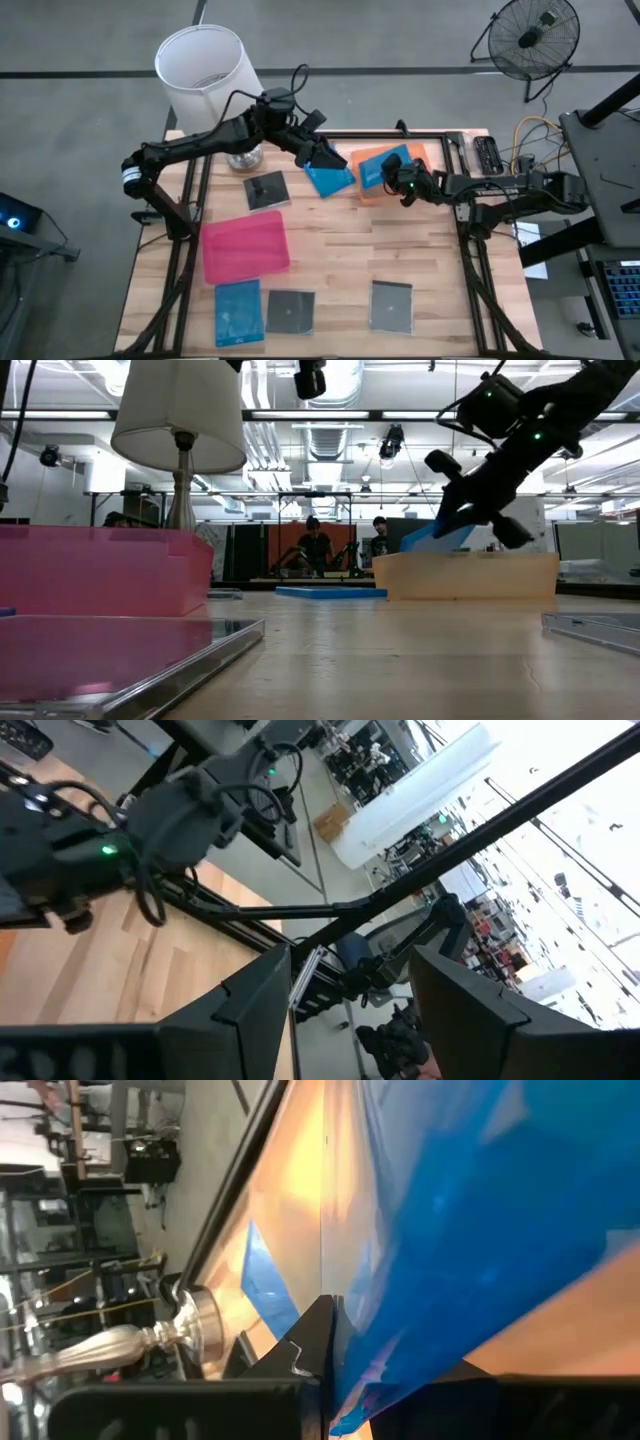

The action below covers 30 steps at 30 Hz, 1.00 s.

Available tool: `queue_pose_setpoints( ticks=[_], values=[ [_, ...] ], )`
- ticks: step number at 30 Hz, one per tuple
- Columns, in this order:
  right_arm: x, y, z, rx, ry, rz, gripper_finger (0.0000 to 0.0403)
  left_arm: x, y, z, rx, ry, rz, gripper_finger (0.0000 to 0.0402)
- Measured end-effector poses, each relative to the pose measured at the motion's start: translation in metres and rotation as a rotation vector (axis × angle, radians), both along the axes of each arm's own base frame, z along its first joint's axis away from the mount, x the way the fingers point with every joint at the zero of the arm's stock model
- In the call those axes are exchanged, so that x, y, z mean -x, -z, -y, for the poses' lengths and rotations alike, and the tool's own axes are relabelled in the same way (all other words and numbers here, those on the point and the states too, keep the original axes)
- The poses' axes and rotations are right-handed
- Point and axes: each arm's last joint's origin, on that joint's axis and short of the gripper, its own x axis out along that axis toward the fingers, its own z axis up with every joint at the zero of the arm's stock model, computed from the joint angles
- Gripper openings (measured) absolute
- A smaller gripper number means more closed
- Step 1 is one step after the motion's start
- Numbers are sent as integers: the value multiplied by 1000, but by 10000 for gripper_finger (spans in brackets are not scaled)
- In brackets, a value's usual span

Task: Pick & place jewel cases by type
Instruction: Put the bottom right blue CD case into the orange bin

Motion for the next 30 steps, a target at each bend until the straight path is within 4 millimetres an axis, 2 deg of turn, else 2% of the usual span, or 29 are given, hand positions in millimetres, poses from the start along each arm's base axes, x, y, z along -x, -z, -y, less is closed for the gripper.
queue_pose_setpoints(
  ticks=[9,18,23,30],
  values=[
    [3,5,4,-30,22,-33,45,0,0,0,-4,-1,1,188],
    [4,6,4,-55,48,-14,121,1,0,-2,-5,-5,1,188],
    [0,0,5,-27,35,41,163,1,0,-2,-4,-6,1,188],
    [-5,-8,6,8,7,120,194,1,1,-2,6,-7,-9,188]
  ],
)
